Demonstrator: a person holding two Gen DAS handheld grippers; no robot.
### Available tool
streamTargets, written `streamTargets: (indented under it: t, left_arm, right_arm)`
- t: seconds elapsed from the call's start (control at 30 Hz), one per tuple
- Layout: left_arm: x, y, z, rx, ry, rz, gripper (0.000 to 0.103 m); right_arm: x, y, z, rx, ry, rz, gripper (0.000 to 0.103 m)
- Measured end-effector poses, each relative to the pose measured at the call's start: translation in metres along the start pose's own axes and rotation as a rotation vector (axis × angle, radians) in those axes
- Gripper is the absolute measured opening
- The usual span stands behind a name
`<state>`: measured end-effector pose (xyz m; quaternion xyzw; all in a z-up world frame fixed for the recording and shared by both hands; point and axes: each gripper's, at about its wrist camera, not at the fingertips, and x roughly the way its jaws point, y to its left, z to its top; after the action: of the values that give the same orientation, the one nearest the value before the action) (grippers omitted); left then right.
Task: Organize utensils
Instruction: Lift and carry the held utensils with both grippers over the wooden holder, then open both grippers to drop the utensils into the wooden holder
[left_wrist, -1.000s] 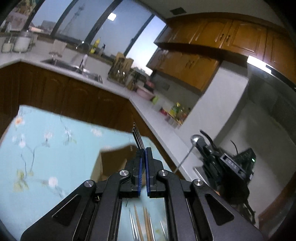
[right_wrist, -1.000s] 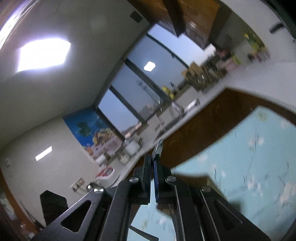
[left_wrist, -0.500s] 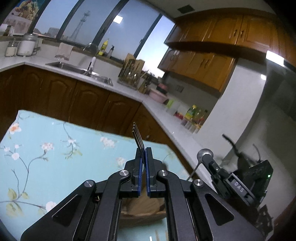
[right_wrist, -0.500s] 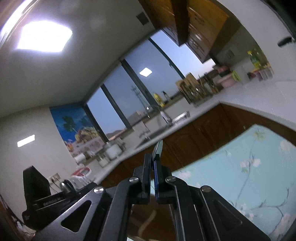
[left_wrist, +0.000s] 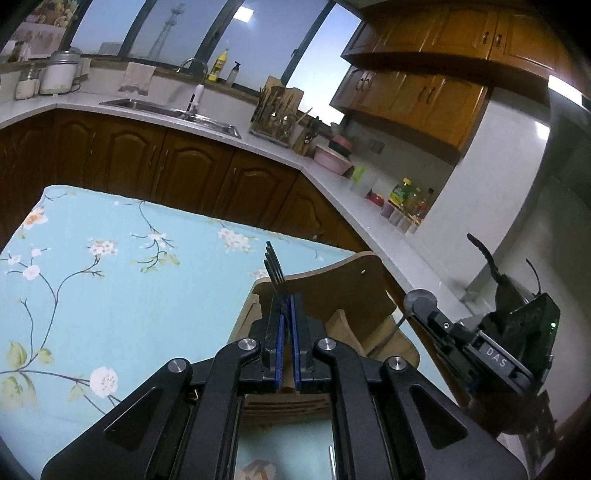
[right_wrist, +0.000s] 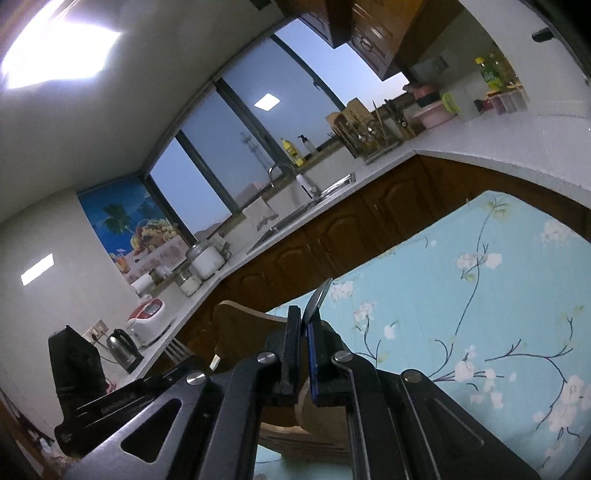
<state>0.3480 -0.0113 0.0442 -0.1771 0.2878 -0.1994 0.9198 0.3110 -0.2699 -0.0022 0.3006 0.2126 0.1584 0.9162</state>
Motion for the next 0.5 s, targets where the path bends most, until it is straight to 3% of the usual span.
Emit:
streamTargets:
  t: [0.23, 0.27, 0.37, 0.43, 0.5]
  left_arm:
    - [-0.001, 0.003, 0.004, -0.016, 0.012, 0.017, 0.003]
    - [-0.001, 0.004, 0.005, -0.023, 0.016, 0.016, 0.003]
    - [-0.004, 0.005, 0.006, -0.043, 0.022, 0.016, 0.015]
    - [-0.009, 0.005, 0.005, -0.044, 0.01, 0.02, 0.03]
    - [-0.015, 0.004, 0.005, -0.044, 0.001, 0.023, 0.038]
  right_arm:
    - [0.002, -0.002, 0.001, 0.024, 0.023, -0.008, 0.004]
    - [0.003, -0.002, 0.001, 0.028, 0.026, -0.009, 0.008]
    - [0.002, -0.004, 0.003, 0.052, 0.035, 0.001, 0.01]
    - [-0.001, -0.006, 0.005, 0.065, 0.041, 0.005, 0.018]
    - [-0.006, -0.007, 0.007, 0.075, 0.033, 0.005, 0.043]
